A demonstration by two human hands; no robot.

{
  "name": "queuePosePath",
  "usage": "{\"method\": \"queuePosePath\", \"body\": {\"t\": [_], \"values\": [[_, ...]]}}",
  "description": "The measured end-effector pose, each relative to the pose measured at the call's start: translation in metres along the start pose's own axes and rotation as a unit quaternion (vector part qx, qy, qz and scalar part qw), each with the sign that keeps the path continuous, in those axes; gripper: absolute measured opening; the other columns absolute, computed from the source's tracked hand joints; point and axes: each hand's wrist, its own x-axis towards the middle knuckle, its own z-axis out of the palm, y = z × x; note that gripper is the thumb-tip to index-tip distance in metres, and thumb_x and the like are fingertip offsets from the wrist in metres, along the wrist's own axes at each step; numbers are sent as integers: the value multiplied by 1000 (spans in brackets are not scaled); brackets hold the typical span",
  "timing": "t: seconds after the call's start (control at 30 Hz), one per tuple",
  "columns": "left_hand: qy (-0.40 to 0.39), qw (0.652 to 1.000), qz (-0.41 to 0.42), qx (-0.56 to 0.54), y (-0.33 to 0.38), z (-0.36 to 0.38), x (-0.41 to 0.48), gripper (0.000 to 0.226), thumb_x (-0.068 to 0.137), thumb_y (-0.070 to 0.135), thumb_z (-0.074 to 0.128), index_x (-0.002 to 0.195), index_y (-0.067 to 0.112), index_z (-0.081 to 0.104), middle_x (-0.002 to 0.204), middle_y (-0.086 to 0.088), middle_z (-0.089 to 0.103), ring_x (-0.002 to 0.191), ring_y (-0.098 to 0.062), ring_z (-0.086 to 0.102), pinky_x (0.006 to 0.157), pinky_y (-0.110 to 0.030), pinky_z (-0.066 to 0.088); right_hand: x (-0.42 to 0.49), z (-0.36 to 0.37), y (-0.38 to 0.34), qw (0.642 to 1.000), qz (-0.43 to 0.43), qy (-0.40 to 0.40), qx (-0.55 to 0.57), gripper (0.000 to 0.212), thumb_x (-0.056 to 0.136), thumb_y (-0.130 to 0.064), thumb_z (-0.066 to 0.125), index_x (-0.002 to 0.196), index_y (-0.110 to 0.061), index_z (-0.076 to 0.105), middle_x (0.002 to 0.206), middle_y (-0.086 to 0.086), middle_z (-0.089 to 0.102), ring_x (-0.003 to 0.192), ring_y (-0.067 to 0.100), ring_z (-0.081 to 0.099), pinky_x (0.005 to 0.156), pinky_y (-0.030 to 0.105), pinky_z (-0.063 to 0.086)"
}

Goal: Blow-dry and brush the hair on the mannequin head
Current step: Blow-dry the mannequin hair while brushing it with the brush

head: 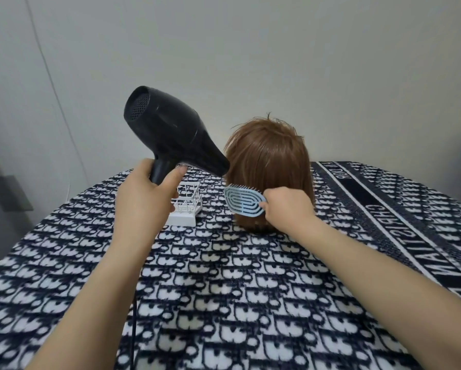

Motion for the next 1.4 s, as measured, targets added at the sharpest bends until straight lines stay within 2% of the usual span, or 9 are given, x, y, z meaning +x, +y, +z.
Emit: {"method": "queuePosePath", "body": {"t": [0.23, 0.43, 0.5, 0.6, 0.7, 0.8, 1.2, 1.3, 1.4], "values": [[-32, 997, -50, -51, 2, 3, -2, 23, 95, 45, 69, 86, 25, 63, 62, 3, 64, 44, -10, 55, 46, -25, 47, -22, 37, 0, 998, 1, -64, 4, 29, 99, -40, 45, 78, -20, 44, 64, -6, 45, 54, 19, 47, 44, 29, 28], [12, 993, 17, 120, 4, 9, -8, 30, 93, 54, 64, 93, 24, 59, 76, -3, 70, 71, -29, 70, 74, -49, 57, -33, 43, -3, 993, -79, -72, -49, 27, 99, -39, 46, 80, -20, 50, 78, -1, 62, 69, 22, 61, 51, 30, 33], [-9, 999, -8, 49, 7, 10, -9, 27, 93, 51, 67, 89, 25, 60, 72, -1, 69, 61, -19, 67, 68, -46, 57, -41, 45, -3, 992, -105, -39, -52, 27, 96, -41, 50, 82, -19, 56, 76, -1, 61, 66, 22, 61, 50, 29, 36], [4, 993, 17, 117, 7, 11, -12, 28, 94, 53, 64, 92, 25, 59, 75, -2, 69, 69, -27, 69, 72, -48, 56, -49, 44, 2, 982, -169, 77, -16, 26, 86, -37, 68, 70, -18, 58, 63, -3, 55, 54, 20, 56, 43, 28, 38], [16, 992, 22, 122, 7, 10, -13, 30, 93, 56, 63, 95, 26, 59, 76, -2, 70, 72, -31, 70, 75, -51, 57, -45, 38, 14, 969, -202, 137, 25, 22, 88, -34, 65, 75, -17, 59, 68, -3, 55, 62, 20, 55, 45, 31, 40], [-8, 999, -11, 42, 8, 9, -9, 26, 92, 53, 67, 90, 28, 61, 67, 4, 68, 57, -16, 66, 68, -46, 58, -38, 26, 30, 962, -219, 155, 56, 21, 91, -33, 61, 79, -15, 63, 71, -1, 58, 65, 21, 54, 50, 33, 43], [-24, 999, 21, 24, 22, 21, -16, 23, 93, 49, 67, 86, 28, 60, 63, 7, 68, 44, -6, 58, 60, -37, 52, -9, -27, 83, 920, 40, 208, 329, 14, 97, -26, 53, 93, -19, 65, 76, -16, 60, 75, 13, 57, 72, 39, 45], [-29, 999, 20, 24, 28, 23, -19, 23, 94, 50, 66, 85, 30, 59, 66, 10, 69, 46, -5, 60, 57, -35, 49, 11, -38, 99, 920, 84, 169, 344, 17, 98, -25, 52, 99, -11, 61, 87, 0, 66, 83, 21, 60, 76, 40, 46], [-11, 994, 49, 93, 30, 24, -22, 28, 92, 55, 63, 87, 29, 57, 69, 3, 69, 61, -20, 68, 61, -42, 52, 25, -39, 110, 949, 93, 99, 283, 16, 98, -33, 50, 93, -19, 56, 83, -4, 59, 82, 21, 55, 75, 40, 41]]}}
